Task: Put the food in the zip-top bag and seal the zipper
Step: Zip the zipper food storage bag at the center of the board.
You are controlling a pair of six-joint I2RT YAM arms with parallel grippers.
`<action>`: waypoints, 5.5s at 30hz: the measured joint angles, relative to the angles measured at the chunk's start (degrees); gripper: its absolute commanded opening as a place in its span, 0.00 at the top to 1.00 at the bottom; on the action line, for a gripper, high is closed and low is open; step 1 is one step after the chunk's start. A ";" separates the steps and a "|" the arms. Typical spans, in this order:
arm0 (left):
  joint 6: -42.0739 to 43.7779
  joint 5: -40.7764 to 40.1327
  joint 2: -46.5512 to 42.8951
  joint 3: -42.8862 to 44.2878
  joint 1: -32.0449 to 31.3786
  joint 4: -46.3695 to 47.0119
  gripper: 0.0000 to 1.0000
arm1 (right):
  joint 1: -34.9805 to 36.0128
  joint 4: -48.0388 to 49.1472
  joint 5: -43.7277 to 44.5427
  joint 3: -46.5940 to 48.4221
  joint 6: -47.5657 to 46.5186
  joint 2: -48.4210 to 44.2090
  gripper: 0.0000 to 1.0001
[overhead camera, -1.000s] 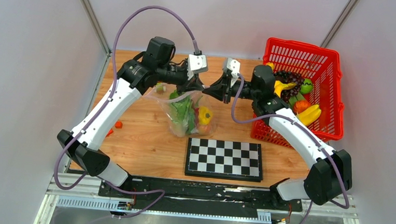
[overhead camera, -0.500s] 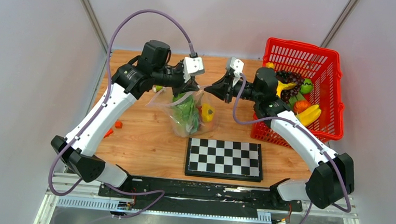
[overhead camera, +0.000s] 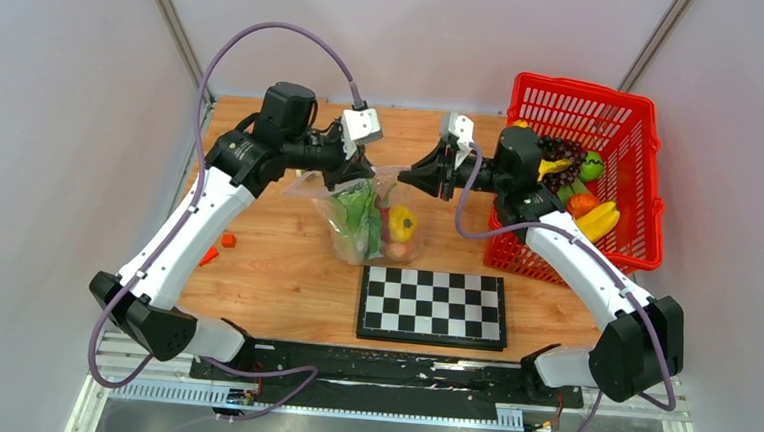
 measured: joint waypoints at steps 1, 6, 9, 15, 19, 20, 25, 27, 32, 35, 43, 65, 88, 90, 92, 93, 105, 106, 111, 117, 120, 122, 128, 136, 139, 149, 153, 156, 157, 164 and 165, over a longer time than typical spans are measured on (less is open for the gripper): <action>-0.59 0.42 -0.09 -0.17 0.17 0.15 1.00 | -0.20 -1.16 -1.36 0.61 -0.83 0.02 0.67; -2.75 3.50 -0.09 -0.17 0.98 1.14 1.00 | -0.98 -5.75 -4.76 5.44 -3.96 0.83 0.43; -3.15 5.27 -0.09 -0.17 1.14 1.27 1.00 | -0.98 -8.39 -5.81 8.35 -6.12 1.42 0.41; -3.37 7.34 -0.09 -0.17 1.11 1.33 1.00 | -0.42 -16.33 -7.41 14.29 -11.15 5.03 0.42; -3.50 7.74 -0.07 -0.15 1.11 1.36 1.00 | 0.55 -22.29 -7.56 17.86 -14.56 7.98 0.50; -3.50 7.76 -0.07 -0.15 1.11 1.36 1.00 | 0.81 -23.43 -7.54 18.45 -15.21 8.55 0.54; -3.50 7.61 -0.07 -0.15 1.11 1.36 1.00 | 1.70 -25.09 -7.67 19.02 -15.98 9.40 0.83; -3.54 7.50 -0.07 -0.15 1.11 1.42 1.00 | 2.01 -24.33 -8.22 18.97 -15.21 9.40 0.92; -3.65 7.08 -0.07 -0.15 1.14 1.97 1.00 | 2.32 -21.31 -8.50 18.16 -12.96 9.38 1.00; -3.52 5.90 -0.07 -0.17 1.14 1.70 1.00 | 2.36 -18.82 -7.30 16.55 -11.98 9.05 1.00; -2.67 2.51 -1.55 -2.49 1.53 2.21 1.00 | 2.91 -10.75 1.07 9.73 -7.76 5.35 1.00; -2.38 0.46 -6.36 -5.79 4.55 0.52 1.00 | 0.42 -8.07 0.48 8.07 -3.96 4.59 0.54; -3.78 6.67 -3.96 -5.64 5.03 0.61 1.00 | 7.10 -45.62 -1.57 32.52 -30.36 16.02 0.55; -3.89 6.69 -3.96 -5.64 5.03 0.61 1.00 | 7.45 -47.10 -1.22 32.52 -31.06 16.41 0.60; -3.91 6.69 -3.91 -5.64 5.03 0.61 1.00 | 7.39 -47.17 -1.01 32.52 -31.23 16.41 0.68; -3.91 6.69 -3.91 -5.64 5.03 0.61 1.00 | 7.39 -47.04 -1.01 32.52 -31.12 16.39 0.70; -3.82 5.53 -3.89 -5.64 5.03 0.46 1.00 | 7.39 -40.48 0.79 28.81 -27.71 14.43 1.00; -3.78 5.16 -3.89 -5.64 5.03 0.44 1.00 | 7.41 -39.06 1.27 27.87 -27.17 14.05 1.00; -3.37 3.61 -3.89 -5.64 4.85 0.61 1.00 | 7.17 -28.81 5.40 20.55 -21.59 10.23 1.00; -2.51 0.20 -5.20 -6.40 4.87 1.31 1.00 | 5.11 -22.08 7.19 17.70 -15.65 9.42 1.00; -2.25 -1.31 -6.05 -6.64 4.87 1.11 1.00 | 5.01 -21.00 7.87 17.66 -14.34 9.42 1.00; -2.14 -2.14 -6.51 -6.80 4.87 1.14 1.00 | 5.01 -20.68 8.74 17.66 -13.84 9.42 1.00; -2.89 -2.40 -7.15 -8.48 4.96 2.86 1.00 | 4.90 -20.57 12.96 17.66 -13.97 9.42 1.00; -3.93 -0.87 -7.21 -8.94 4.98 3.10 1.00 | 3.56 -28.72 5.77 20.81 -19.17 9.55 0.58; -5.07 1.36 -7.34 -9.62 4.98 3.69 1.00 | 3.69 -31.52 3.21 24.02 -20.83 10.10 0.44; -6.73 5.84 -7.23 -9.90 4.98 5.55 1.00 | 7.43 -39.65 1.44 32.46 -26.27 15.72 0.64; -6.75 5.73 -6.91 -9.90 5.25 5.66 1.00 | 8.11 -42.25 0.81 33.05 -27.23 16.96 0.90; -6.73 5.55 -6.82 -9.90 5.31 5.64 1.00 | 8.33 -43.28 0.59 33.05 -27.58 17.00 1.00; -6.71 5.42 -6.82 -9.90 5.31 5.66 1.00 | 8.39 -43.30 0.61 33.05 -27.67 17.00 1.00; -6.16 2.91 -6.82 -10.54 5.22 5.70 1.00 | 8.98 -36.72 5.31 27.23 -26.21 14.08 1.00; -6.01 2.47 -6.82 -10.69 5.18 5.70 1.00 | 9.03 -36.00 6.23 26.38 -25.97 13.57 1.00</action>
